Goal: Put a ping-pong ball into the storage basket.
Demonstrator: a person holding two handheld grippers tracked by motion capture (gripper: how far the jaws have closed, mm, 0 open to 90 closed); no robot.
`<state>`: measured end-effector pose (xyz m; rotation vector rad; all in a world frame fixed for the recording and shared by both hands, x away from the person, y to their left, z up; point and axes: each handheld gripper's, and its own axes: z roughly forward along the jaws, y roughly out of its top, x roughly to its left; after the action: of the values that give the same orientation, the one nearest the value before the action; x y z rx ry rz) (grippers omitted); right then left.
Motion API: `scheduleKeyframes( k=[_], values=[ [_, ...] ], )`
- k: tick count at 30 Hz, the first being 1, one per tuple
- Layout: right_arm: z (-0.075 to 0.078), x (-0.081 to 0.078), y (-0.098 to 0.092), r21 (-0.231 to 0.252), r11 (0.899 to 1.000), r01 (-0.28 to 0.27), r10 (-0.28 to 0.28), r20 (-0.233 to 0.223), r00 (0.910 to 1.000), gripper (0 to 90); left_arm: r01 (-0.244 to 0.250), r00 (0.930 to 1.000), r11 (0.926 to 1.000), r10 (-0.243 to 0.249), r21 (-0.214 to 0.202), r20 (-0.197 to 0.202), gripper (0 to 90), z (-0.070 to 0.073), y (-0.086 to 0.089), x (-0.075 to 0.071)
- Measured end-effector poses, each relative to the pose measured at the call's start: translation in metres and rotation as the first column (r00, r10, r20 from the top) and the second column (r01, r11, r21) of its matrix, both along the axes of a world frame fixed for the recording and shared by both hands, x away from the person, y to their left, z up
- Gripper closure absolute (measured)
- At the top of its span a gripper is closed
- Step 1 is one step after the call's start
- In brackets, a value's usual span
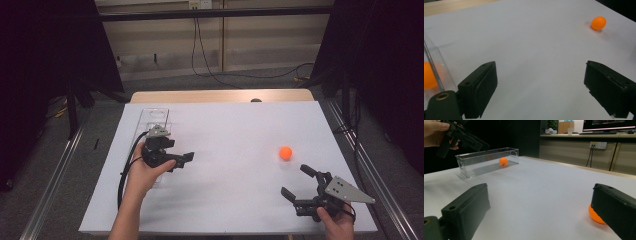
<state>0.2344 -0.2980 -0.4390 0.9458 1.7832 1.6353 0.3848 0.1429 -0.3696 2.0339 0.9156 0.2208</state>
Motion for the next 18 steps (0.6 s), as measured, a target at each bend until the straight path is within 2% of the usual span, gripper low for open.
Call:
scheduleKeyframes(
  k=[8,15,18],
  values=[
    [0.000,0.000,-0.001,0.001,1.000,0.000,0.000,0.001,1.0000,0.9,0.005,1.0000,0.9999,-0.005,-0.012,0.001,11.5,-0.002,-0.008,-0.001],
    [0.000,0.000,-0.001,0.002,1.000,0.001,-0.001,0.001,1.0000,1.0,0.039,0.9992,0.9992,-0.039,-0.006,0.008,10.9,-0.006,-0.018,-0.002],
    [0.000,0.000,-0.001,0.003,1.000,0.000,0.000,0.002,1.0000,1.0,0.040,0.9992,0.9990,-0.040,-0.020,0.004,10.9,-0.007,-0.023,-0.004]
  ],
)
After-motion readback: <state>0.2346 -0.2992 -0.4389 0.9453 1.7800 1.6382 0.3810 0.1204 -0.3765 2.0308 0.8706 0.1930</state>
